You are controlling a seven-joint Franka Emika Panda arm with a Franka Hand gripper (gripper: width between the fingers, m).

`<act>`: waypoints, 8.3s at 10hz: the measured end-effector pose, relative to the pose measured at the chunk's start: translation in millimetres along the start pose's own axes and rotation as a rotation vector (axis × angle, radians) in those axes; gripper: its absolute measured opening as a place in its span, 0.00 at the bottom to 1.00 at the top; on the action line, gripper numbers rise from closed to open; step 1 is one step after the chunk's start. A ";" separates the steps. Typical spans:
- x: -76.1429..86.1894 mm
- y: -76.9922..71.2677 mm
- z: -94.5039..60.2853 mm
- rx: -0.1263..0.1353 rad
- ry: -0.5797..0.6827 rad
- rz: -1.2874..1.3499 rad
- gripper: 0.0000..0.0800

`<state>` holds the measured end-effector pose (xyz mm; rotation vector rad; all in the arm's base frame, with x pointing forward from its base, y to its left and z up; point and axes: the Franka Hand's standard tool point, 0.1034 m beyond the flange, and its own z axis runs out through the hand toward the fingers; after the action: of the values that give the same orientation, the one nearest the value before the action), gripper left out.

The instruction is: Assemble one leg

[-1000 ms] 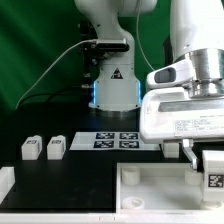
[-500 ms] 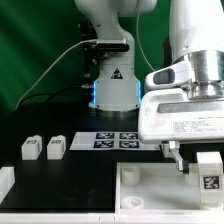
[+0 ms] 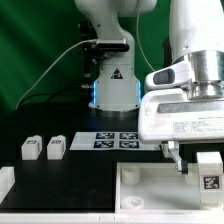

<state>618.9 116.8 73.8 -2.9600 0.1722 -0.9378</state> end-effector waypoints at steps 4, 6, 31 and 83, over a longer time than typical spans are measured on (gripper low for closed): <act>24.5 -5.6 -31.2 0.048 -0.140 0.047 0.81; 22.5 -5.9 -28.1 0.064 -0.332 0.070 0.81; 11.5 -2.1 -2.7 -0.266 -0.487 1.127 0.37; 17.8 9.8 6.1 -0.335 -0.481 1.056 0.36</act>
Offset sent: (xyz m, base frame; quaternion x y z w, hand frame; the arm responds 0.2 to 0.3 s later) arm 0.0080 -0.0080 0.0496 -0.0095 -0.0810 0.0143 0.9966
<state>635.9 105.0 78.4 -2.5553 1.7377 -0.0508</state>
